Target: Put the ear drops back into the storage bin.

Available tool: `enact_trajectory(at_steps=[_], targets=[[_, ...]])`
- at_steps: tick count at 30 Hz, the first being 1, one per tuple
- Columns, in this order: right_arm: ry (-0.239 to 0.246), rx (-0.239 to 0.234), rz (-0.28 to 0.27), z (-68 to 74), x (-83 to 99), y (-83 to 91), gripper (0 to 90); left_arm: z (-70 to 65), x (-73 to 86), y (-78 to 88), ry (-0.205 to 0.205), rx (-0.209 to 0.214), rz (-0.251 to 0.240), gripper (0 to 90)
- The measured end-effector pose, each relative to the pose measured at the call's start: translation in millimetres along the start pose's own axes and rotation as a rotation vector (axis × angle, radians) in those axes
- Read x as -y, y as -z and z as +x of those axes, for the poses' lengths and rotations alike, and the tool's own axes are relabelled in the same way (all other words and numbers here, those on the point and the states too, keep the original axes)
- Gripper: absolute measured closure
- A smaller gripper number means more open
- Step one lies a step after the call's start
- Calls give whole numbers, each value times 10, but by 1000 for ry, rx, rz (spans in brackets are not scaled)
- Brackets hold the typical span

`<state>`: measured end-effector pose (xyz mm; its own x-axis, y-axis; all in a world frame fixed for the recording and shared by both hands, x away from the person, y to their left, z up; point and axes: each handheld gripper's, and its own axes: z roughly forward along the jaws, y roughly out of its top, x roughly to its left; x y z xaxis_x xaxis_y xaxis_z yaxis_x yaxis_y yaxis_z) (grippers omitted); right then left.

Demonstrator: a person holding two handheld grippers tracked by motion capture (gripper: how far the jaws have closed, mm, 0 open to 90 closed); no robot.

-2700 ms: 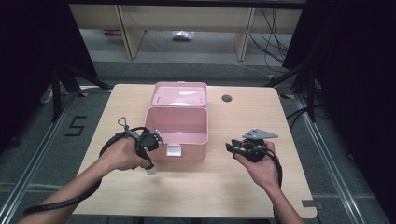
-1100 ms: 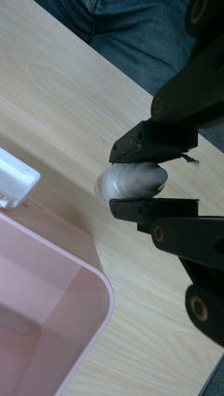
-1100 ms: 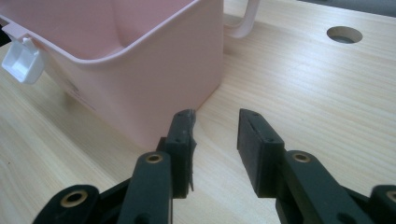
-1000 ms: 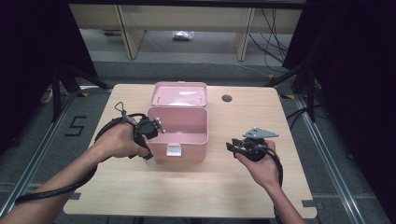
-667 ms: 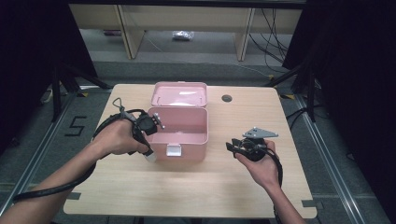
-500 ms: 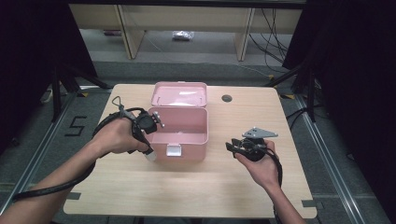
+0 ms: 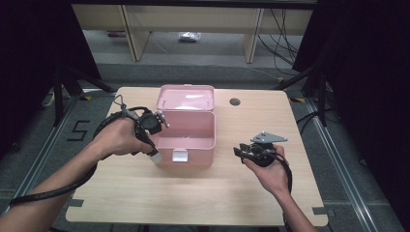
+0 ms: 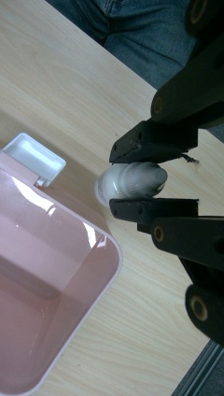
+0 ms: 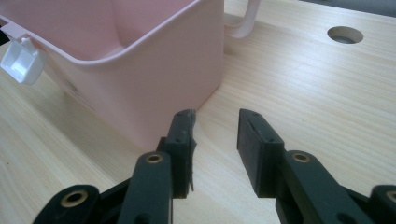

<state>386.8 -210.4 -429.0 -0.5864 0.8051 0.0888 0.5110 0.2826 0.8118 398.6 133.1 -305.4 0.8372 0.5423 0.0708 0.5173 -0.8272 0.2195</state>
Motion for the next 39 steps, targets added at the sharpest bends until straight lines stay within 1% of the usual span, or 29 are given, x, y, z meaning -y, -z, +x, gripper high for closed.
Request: enact_trajectory(at_steps=[2, 3, 5, 7, 8, 9, 11, 12, 13, 14, 17, 18, 20, 21, 22, 23, 25, 27, 28, 29, 30, 31, 33, 34, 35, 39], targets=[[-16, -16, 8, 9, 0, -7, 670, 0, -4, 10, 12, -3, -11, 714], [-7, -6, 2, 6, 0, -6, 670, 5, -7, 19, 15, -4, -11, 714], [-12, -9, 6, 11, 2, -9, 670, 21, -14, 39, 10, -8, -10, 714], [-1, -2, 3, 4, 2, -7, 670, 28, -20, 53, 15, -11, -13, 714], [-4, -6, 1, 4, 4, -11, 670, 36, -24, 61, 10, -15, -17, 714], [6, 1, -3, -1, 6, -10, 670, 40, -27, 69, 7, -16, -14, 714], [0, 2, -1, -1, 8, -4, 670, 44, -32, 79, 12, -17, -22, 714], [-24, -5, 6, 15, 11, -3, 670, 47, -36, 84, 12, -18, -23, 714], [-28, -5, 7, 16, 12, -3, 670, 51, -40, 87, 13, -19, -26, 714], [-24, -4, 8, 12, 13, -4, 670, 63, -46, 97, 4, -18, -16, 715], [-29, -11, 3, 11, 12, -8, 670, 76, -64, 111, 11, -19, -23, 714], [-8, -9, -3, -6, 10, -12, 670, 86, -70, 117, 9, -22, -26, 714], [-17, -10, 2, -5, 10, -13, 670, 104, -84, 132, 7, -24, -24, 714], [-26, -1, 4, 0, 12, -4, 670, 117, -93, 142, 8, -25, -28, 715], [-16, -3, 3, -7, 12, -7, 670, 120, -99, 147, 16, -28, -35, 714], [-4, -3, -2, -16, 12, -9, 670, 131, -105, 153, 13, -27, -30, 714], [-3, 1, 3, -18, 11, -4, 670, 142, -118, 161, 15, -33, -35, 714], [-4, 4, -12, -19, 12, -12, 670, 153, -134, 175, 8, -34, -29, 714], [-11, -10, -6, -20, 11, -11, 670, 152, -139, 175, 12, -34, -35, 714], [-20, -5, 1, -15, 10, -1, 670, 157, -148, 181, 12, -33, -35, 714], [-15, 4, -8, -19, 13, -1, 670, 162, -155, 184, 11, -33, -32, 714], [-32, 3, -7, -9, 16, -3, 670, 169, -164, 183, 12, -35, -36, 714], [-31, 4, -4, -11, 19, -6, 670, 190, -180, 182, 13, -33, -28, 714], [-20, 7, -8, -21, 19, -4, 670, 198, -187, 173, 18, -33, -36, 714], [-21, -5, -6, -25, 20, -8, 671, 207, -192, 172, 18, -34, -33, 714], [-17, -8, -6, -34, 26, -4, 670, 253, -217, 140, 34, -35, -24, 714]])
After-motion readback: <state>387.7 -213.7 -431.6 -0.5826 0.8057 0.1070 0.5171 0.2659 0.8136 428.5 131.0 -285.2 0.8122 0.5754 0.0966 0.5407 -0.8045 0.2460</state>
